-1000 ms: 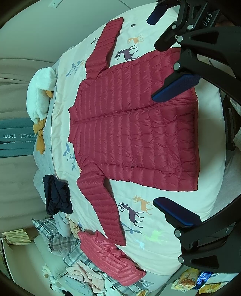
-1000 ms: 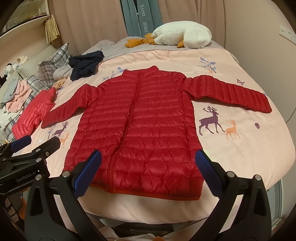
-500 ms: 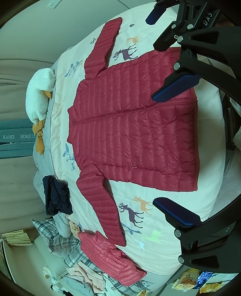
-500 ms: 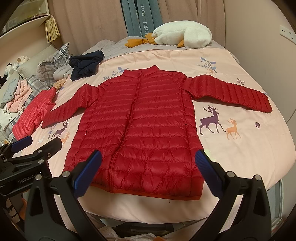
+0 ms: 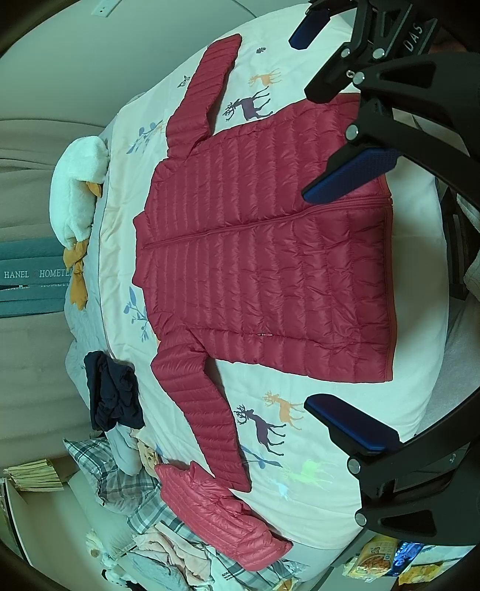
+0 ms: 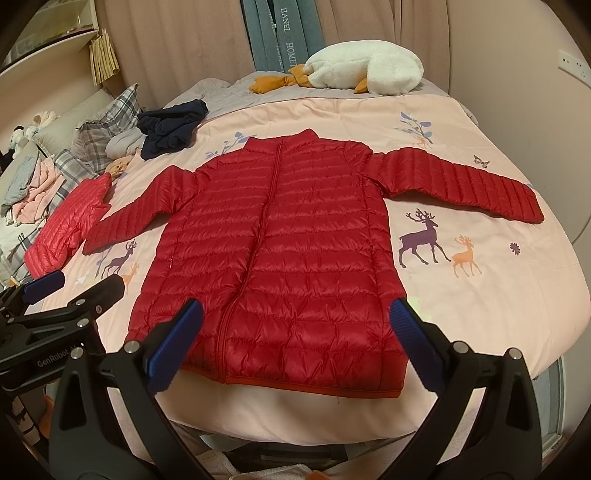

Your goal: Fold large clothes

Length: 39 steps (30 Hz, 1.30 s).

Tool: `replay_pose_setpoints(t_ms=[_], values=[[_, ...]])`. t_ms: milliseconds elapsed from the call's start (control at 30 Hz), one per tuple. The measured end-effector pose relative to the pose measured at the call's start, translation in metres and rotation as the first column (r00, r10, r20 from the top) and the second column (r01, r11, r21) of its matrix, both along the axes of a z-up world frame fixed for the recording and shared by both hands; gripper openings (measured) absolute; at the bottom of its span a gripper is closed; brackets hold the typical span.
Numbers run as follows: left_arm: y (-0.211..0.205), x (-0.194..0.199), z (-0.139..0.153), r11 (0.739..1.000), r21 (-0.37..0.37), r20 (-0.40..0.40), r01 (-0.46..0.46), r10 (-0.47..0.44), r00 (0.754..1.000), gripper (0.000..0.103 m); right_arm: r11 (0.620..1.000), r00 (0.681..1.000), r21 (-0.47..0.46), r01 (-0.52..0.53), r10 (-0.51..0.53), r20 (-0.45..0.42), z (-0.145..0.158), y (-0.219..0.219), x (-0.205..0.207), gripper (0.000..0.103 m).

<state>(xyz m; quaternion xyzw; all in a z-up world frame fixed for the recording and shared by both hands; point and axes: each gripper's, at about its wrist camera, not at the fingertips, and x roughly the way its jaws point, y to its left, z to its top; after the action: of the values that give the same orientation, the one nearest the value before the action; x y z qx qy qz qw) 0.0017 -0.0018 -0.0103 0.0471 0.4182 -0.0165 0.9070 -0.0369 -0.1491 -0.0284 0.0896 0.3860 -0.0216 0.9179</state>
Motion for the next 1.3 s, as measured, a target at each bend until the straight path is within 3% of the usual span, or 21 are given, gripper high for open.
replay_pose_setpoints(t_ms=[667,733,867,967,1000,1033,1067,1133,1200,1300], values=[[-0.001,0.000,-0.002,1.000,0.000,0.002,0.004,-0.004,1.000,0.102,1.000,1.000,0.003,-0.001,0.001,0.002,-0.001,0.000,0.000,0.101],[0.000,0.001,-0.004,1.000,-0.013,0.000,0.008,-0.008,1.000,0.102,1.000,1.000,0.028,-0.014,0.014,0.014,-0.001,-0.001,0.001,0.101],[0.013,0.010,-0.011,0.991,-0.131,-0.012,0.007,-0.009,1.000,0.102,0.990,0.997,0.128,-0.056,0.048,0.064,-0.004,-0.008,0.003,0.101],[0.032,0.022,-0.021,0.959,-0.282,-0.028,0.008,-0.016,0.999,0.102,0.977,0.993,0.202,-0.064,0.042,0.111,-0.007,-0.018,0.004,0.101],[0.044,0.028,-0.028,0.925,-0.379,-0.047,0.008,-0.028,0.999,0.102,0.972,0.991,0.224,-0.071,0.043,0.126,-0.007,-0.020,0.005,0.101],[0.051,0.031,-0.032,0.903,-0.430,-0.055,0.006,-0.033,0.998,0.102,0.962,0.987,0.261,-0.085,0.045,0.154,-0.008,-0.025,0.005,0.101],[0.063,0.037,-0.039,0.862,-0.507,-0.070,-0.006,-0.034,0.997,0.102,0.949,0.981,0.297,-0.103,0.048,0.187,-0.008,-0.028,0.005,0.101],[0.082,0.049,-0.054,0.809,-0.584,-0.115,-0.058,-0.012,0.993,0.102,0.931,0.970,0.341,-0.132,0.051,0.237,-0.010,-0.033,0.007,0.101],[0.107,0.064,-0.071,0.782,-0.609,-0.148,-0.132,0.052,0.988,0.102,0.925,0.965,0.354,-0.142,0.049,0.257,-0.012,-0.035,0.011,0.101],[0.136,0.083,-0.084,0.767,-0.606,-0.140,-0.213,0.161,0.977,0.102,0.926,0.970,0.351,-0.142,0.060,0.234,-0.020,-0.032,0.024,0.101]])
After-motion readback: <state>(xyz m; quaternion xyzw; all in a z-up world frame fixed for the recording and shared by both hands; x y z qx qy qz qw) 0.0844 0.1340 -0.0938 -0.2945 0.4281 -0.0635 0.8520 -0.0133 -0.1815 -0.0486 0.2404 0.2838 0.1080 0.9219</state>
